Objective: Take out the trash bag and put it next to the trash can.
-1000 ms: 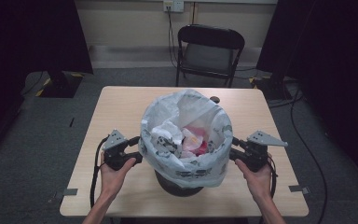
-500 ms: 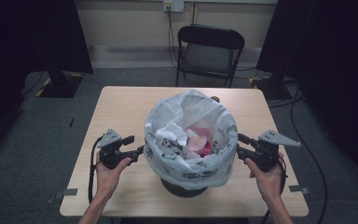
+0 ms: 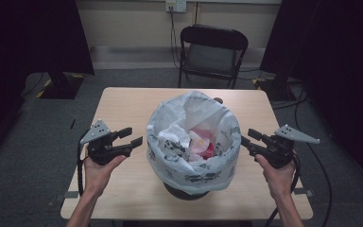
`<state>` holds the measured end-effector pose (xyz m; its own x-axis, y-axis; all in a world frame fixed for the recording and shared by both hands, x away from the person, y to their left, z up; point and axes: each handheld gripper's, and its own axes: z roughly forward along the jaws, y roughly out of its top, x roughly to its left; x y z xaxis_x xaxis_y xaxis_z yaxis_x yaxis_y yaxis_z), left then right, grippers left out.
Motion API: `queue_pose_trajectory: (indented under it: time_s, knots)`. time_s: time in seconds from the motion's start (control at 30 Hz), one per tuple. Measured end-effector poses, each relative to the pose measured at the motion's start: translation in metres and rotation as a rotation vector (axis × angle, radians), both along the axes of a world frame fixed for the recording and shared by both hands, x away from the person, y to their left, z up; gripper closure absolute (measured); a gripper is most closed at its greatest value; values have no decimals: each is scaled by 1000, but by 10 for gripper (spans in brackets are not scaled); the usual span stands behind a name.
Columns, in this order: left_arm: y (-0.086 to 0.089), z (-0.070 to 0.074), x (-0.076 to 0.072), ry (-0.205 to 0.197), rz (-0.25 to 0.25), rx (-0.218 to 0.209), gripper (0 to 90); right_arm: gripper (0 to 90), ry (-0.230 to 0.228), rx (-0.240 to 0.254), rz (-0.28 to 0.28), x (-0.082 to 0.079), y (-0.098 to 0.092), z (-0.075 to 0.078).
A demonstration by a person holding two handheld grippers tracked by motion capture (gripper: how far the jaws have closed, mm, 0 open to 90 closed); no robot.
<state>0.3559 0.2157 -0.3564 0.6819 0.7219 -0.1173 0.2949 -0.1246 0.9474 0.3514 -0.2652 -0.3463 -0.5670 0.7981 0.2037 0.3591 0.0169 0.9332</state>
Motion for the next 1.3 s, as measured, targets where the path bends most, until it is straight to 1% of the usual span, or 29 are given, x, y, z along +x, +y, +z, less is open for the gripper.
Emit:
queue_pose_trajectory:
  time_s: [0.03, 0.07, 0.1, 0.17, 0.23, 0.27, 0.3, 0.33, 0.37, 0.4, 0.43, 0.47, 0.53, 0.57, 0.6, 0.67, 0.7, 0.73, 0.77, 0.87, 0.9, 0.97, 1.03, 1.07, 1.1, 1.13, 1.2, 1.27, 1.3]
  knots:
    - [-2, 8, -1, -19, -13, -12, 415, 451, -5, 0, -3, 0, 0, 1]
    - [-2, 8, -1, -19, -13, -12, 418, 443, -10, -1, -11, 0, -1, 3]
    - [-4, 16, -2, -33, -3, -32, 418, 442, -12, 2, -11, 1, -2, 6]
    - [-4, 20, -2, -36, 2, -33, 428, 445, -16, 5, -10, 2, -3, 12]
    - [-4, 30, -2, -44, -5, -54, 428, 451, -21, 3, -6, 1, -3, 16]
    - [-3, 40, -3, -66, -15, -76, 427, 458, -41, 0, -9, 0, -4, 26]
    - [-3, 40, -3, -66, -15, -76, 418, 459, -52, -4, -10, 0, -4, 32]
    - [-3, 45, -4, -73, -19, -98, 400, 461, -64, 0, -12, -2, -4, 37]
    - [-5, 55, -8, -102, -52, -114, 374, 462, -76, 8, -6, -2, -5, 43]
    - [-5, 55, -8, -102, -52, -114, 333, 462, -76, 8, -6, -2, -5, 43]
    - [-7, 60, -10, -121, -66, -112, 294, 461, -101, 14, 3, -5, -5, 54]
    - [-9, 64, -13, -130, -72, -113, 294, 461, -101, 14, 3, -5, -5, 54]
    - [-13, 72, -17, -147, -99, -112, 266, 460, -125, 17, 12, -8, -3, 63]
    - [-16, 75, -19, -148, -111, -113, 250, 451, -135, 38, 47, -11, 1, 70]
    - [-22, 80, -24, -166, -131, -112, 241, 440, -139, 38, 63, -13, 5, 72]
    - [-24, 82, -25, -165, -149, -111, 238, 423, -140, 35, 81, -15, 8, 74]
    - [-27, 82, -26, -159, -159, -111, 235, 391, -138, 35, 128, -19, 16, 75]
    - [-33, 81, -26, -131, -169, -111, 226, 386, -136, 26, 140, -21, 21, 75]
    - [-37, 81, -24, -121, -167, -97, 215, 374, -128, 15, 147, -22, 25, 74]
    - [-43, 79, -20, -112, -163, -80, 197, 368, -114, -2, 168, -21, 32, 73]
    - [-45, 77, -18, -100, -168, -79, 188, 370, -91, -20, 172, -16, 37, 72]
    - [-48, 74, -14, -73, -179, -85, 179, 382, -81, -25, 171, -14, 39, 71]
    - [-51, 72, -11, -64, -169, -70, 163, 407, -75, -45, 149, -11, 40, 71]
    - [-51, 71, -9, -59, -164, -61, 163, 429, -64, -48, 138, -10, 40, 72]
    - [-51, 69, -7, -51, -162, -59, 162, 442, -35, -77, 123, -7, 40, 72]
    - [-52, 67, -4, -33, -149, -54, 162, 441, -22, -93, 113, -6, 40, 72]
    - [-52, 66, -4, -33, -144, -56, 162, 453, -10, -103, 109, -5, 41, 70]
    - [-52, 63, -4, -30, -139, -50, 165, 502, 1, -127, 104, -3, 43, 68]
    - [-52, 62, -3, -26, -138, -42, 170, 560, -11, -130, 90, -3, 43, 67]
